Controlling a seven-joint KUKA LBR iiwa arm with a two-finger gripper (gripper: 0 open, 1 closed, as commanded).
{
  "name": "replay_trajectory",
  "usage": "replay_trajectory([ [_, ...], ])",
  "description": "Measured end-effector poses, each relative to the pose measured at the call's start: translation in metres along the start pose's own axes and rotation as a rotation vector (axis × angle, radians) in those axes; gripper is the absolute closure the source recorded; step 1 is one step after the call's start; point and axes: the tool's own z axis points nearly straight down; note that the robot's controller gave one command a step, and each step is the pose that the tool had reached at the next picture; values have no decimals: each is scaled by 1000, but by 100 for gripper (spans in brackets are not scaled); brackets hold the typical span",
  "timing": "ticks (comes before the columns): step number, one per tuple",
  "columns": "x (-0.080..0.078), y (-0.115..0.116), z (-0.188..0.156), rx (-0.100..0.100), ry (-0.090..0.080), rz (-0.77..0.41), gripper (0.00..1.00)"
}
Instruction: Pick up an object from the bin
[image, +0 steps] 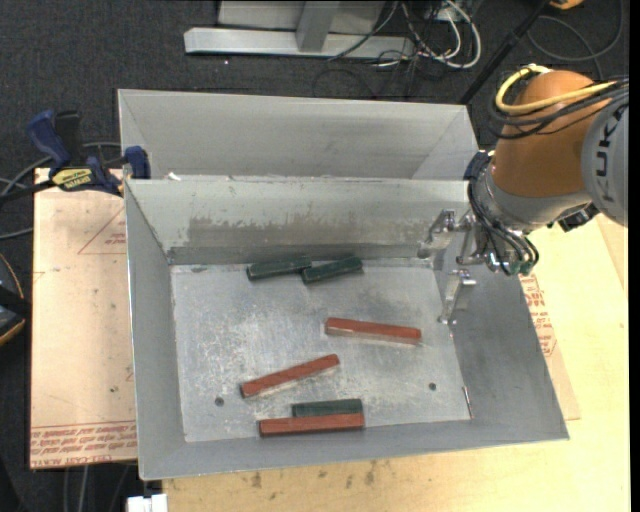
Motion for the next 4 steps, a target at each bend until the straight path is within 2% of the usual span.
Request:
replay_trajectory([
  [1, -2, 0, -5, 1, -8, -2, 0],
  [2, 7, 29, 110, 5, -11, -175, 100],
  [3, 7, 30, 111, 3, -15, -175, 0],
  [4, 7, 31, 111, 3, -16, -176, 0],
])
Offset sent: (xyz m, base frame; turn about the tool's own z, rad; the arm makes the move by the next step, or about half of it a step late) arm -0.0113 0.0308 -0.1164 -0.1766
